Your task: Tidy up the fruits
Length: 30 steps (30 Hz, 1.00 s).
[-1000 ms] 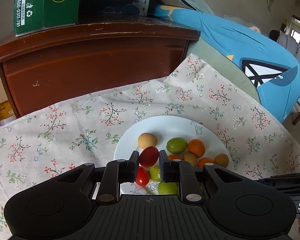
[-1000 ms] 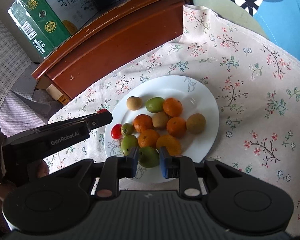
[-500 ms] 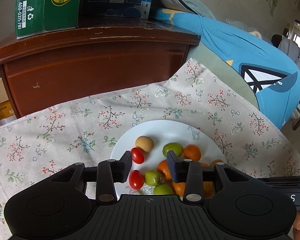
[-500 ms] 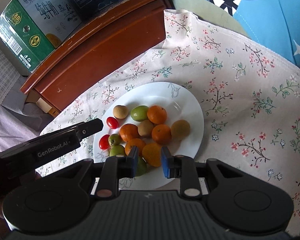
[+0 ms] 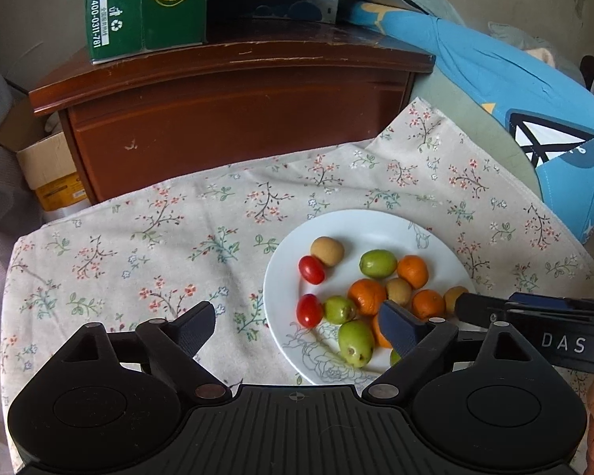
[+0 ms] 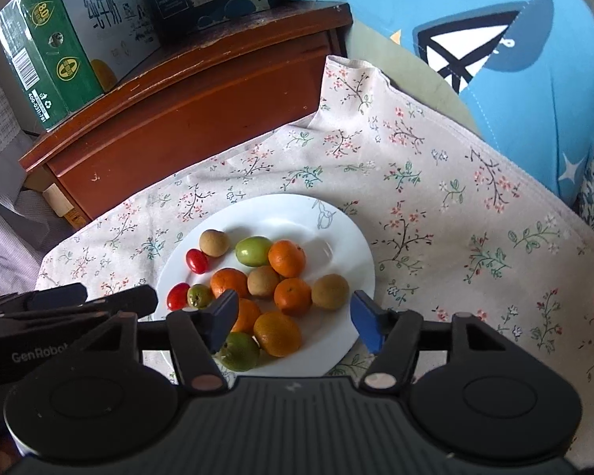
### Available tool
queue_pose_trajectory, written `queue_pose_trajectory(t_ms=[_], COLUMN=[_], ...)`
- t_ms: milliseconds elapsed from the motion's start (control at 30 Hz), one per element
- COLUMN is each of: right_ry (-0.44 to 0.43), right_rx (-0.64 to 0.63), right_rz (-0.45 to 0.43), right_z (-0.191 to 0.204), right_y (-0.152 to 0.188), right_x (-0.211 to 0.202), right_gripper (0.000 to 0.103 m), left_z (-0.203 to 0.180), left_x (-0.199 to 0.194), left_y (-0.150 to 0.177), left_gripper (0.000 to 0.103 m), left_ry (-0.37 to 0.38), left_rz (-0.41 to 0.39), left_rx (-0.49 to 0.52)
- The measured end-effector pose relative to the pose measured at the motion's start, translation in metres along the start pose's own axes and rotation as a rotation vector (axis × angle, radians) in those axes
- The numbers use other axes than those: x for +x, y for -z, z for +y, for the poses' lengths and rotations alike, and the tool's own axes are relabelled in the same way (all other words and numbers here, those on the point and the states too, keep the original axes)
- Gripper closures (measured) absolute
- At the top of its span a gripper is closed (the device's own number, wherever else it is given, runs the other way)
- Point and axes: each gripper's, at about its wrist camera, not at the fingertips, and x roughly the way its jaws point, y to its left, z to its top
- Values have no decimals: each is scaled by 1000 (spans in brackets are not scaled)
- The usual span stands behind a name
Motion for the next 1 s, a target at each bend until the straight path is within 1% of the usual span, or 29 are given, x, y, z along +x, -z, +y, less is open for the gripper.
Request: queue_pose_trajectory(t_ms=[33, 167, 233, 267, 367, 567, 633, 700, 833, 1000], right_ry=[10, 44, 71, 86, 103, 111, 124, 145, 158, 196], right_rx=[0, 7, 4, 4, 13, 40, 34, 33, 29, 0], right_rz=[1, -8, -8, -9, -16, 1, 8, 19, 29, 44], right_z=[0, -2, -2, -2, -3, -3, -1, 0, 3, 7], right_y=[-1, -3, -3, -3, -1, 3, 5, 7, 8, 11], right_x=[-2, -10, -14, -17, -24, -33, -34, -33, -30, -23], right_gripper=[32, 27, 21, 20, 19, 17, 13, 11, 11, 9], left_z=[1, 4, 5, 6, 6, 4, 4, 5, 6, 6], left_x=[-2, -8, -11, -12, -15, -17, -17, -18, -17, -16], left_y=[1, 1, 1, 2, 5, 11, 13, 14, 15, 13], left_gripper=[10, 9, 8, 7, 7, 7, 7, 7, 7, 7], left_ry=[-4, -20, -31, -36, -45, -72, -85, -93, -101, -111], left_rz=[3, 11, 18, 20, 39, 76, 87, 95, 113, 122], left_rx=[-6, -16, -22, -26, -36, -28, -29, -31, -39, -43])
